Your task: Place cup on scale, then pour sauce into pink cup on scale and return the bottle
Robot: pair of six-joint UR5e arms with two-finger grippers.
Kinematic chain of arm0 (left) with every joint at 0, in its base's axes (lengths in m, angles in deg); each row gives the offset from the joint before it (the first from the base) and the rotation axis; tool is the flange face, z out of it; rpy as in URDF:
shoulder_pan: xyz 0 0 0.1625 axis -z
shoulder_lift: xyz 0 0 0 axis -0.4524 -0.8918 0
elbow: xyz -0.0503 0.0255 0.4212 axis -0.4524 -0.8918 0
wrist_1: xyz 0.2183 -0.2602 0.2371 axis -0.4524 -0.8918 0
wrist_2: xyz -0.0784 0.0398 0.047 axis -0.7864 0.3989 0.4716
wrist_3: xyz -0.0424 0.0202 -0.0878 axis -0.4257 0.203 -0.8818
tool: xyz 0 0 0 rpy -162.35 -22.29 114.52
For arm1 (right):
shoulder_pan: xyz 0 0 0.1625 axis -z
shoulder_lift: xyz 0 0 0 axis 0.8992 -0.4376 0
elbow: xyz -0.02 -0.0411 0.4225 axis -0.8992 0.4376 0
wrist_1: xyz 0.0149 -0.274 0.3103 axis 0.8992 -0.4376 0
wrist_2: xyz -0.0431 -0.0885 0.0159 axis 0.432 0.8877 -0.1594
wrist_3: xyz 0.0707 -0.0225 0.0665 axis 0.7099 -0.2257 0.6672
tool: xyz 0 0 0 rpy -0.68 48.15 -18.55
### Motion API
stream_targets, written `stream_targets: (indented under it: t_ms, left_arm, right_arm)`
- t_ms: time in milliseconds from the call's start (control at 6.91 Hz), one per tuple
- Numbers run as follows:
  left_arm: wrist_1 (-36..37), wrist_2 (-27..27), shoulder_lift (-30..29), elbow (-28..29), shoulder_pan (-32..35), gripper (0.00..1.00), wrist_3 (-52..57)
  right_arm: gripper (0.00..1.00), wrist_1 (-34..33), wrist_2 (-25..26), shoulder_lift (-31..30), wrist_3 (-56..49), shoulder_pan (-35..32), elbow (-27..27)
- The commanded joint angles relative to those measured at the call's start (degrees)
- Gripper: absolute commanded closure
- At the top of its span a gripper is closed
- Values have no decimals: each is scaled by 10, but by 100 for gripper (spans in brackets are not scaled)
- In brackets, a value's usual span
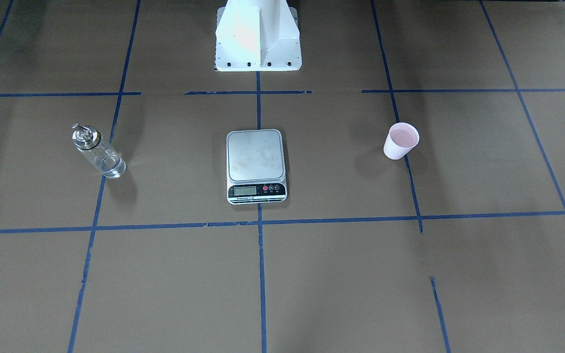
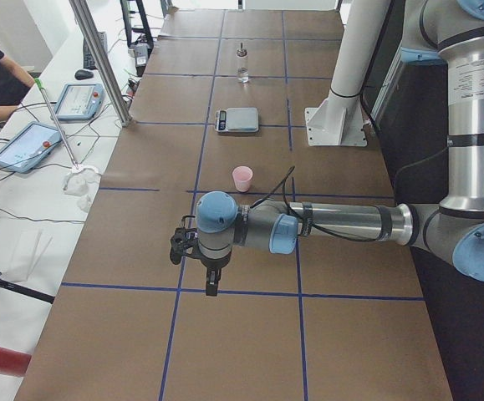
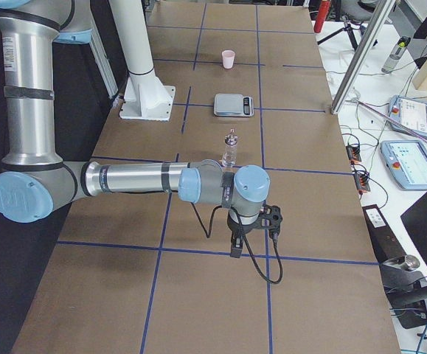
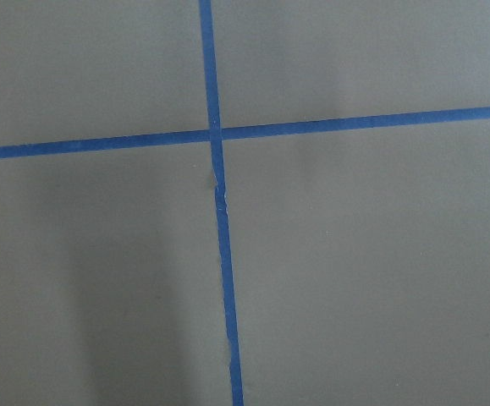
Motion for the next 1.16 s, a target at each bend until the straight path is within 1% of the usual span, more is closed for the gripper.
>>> stream_targets:
  t_ms: [0,290,579,724,869,1013]
  left_arm:
    - [0,0,-3,-1,0,0,-1]
    - [4,3,-32,-17,0,0,-2]
    - [3,4,-85,-67,-5,0,-2]
    - [2,5,-114,-80,-8,0,-2]
    - [-12,3,-141,-89,-37,0,-3]
    - [-11,2,-142,-101,-85,0,-92]
  right_arm:
    - [0,0,0,3,-1,0,-2]
    - [0,0,-1,3,2,0,-2]
    - [0,0,-1,3,2,0,-14]
    - [0,0,-2,3,3,0,-23]
    - [0,0,-3,2,3,0,-25]
    - [0,-1,-3,2,3,0,-30]
